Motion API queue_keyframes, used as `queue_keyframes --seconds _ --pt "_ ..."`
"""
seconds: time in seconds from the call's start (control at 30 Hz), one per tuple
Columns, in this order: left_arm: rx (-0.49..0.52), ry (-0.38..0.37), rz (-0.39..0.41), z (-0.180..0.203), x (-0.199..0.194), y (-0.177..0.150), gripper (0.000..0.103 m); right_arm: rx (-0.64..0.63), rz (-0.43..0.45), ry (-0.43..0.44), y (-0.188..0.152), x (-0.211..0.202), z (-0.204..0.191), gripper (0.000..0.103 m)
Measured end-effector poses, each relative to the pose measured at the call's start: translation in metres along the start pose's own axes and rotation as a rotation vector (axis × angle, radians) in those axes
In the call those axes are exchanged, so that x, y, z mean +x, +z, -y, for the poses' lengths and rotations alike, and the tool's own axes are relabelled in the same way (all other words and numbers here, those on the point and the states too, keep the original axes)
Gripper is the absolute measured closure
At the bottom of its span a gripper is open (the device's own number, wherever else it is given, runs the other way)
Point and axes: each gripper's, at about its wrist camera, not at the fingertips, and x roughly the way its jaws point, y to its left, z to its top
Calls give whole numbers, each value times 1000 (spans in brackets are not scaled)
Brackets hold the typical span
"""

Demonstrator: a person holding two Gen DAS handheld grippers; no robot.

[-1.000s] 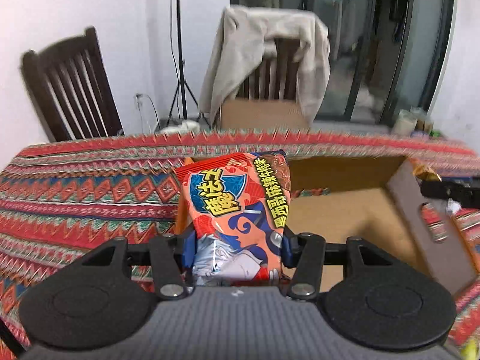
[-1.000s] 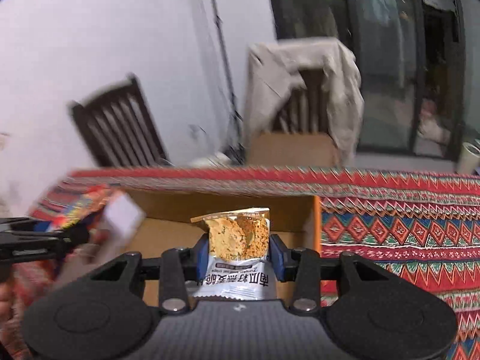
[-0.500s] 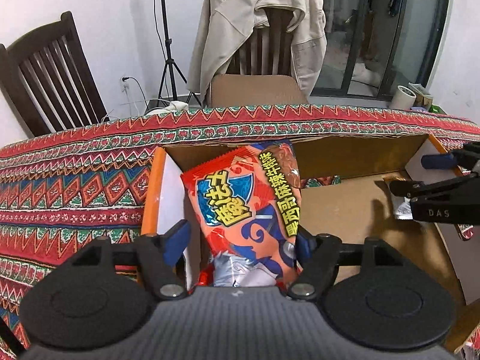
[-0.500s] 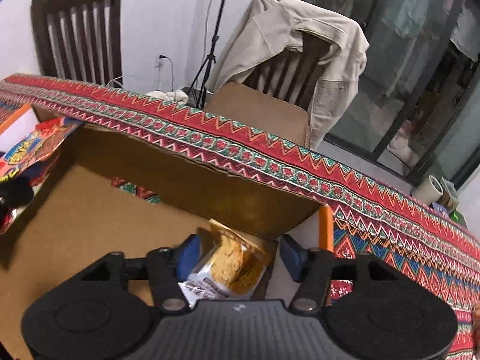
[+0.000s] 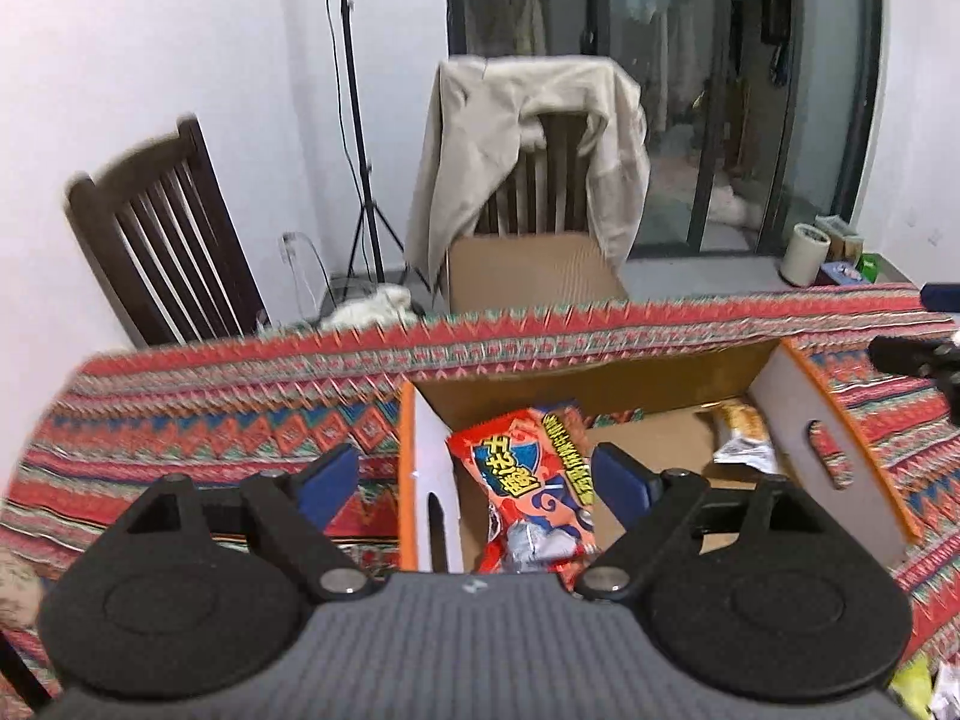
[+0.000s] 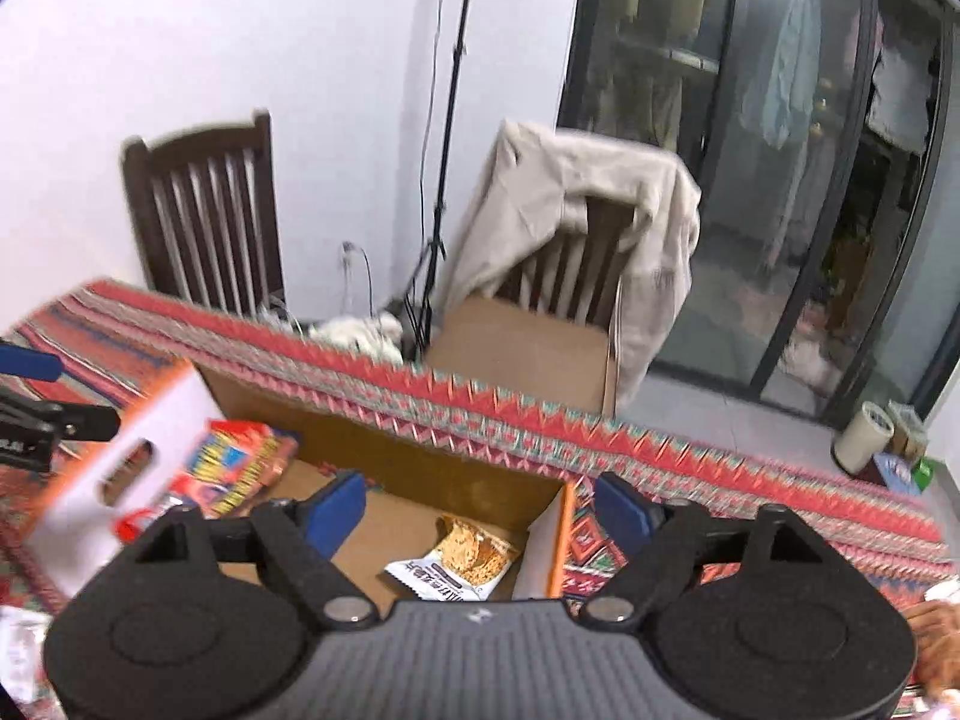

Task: Organize snacks
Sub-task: 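Open both tools to drop the packets into the orange box, then move both tools back toward the remaining snack pile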

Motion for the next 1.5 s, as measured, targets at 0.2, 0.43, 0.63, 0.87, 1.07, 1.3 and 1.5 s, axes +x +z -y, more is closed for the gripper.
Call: queue_keyframes --seconds 0.2,0.43,0.63,0.87,1.07,1.3,1.5 --pt "17 -19 195 6 -112 -56 5 34 148 55 -16 -114 8 5" --pt "-26 -58 405 13 -238 -163 0 100 317 123 -110 -241 4 0" --pt "-27 -42 430 32 -281 -254 0 108 372 166 -205 -302 -17 0" --pt "-118 -42 356 37 -300 -331 0 122 357 101 -303 -335 -54 0" --pt "-149 -11 260 38 -307 -385 0 133 334 82 -369 -349 -82 0" --pt "-144 -1 145 45 -291 -422 0 149 272 11 -422 -337 -94 0" --pt "-135 -3 136 40 -281 -407 0 226 238 37 -425 -322 -91 0"
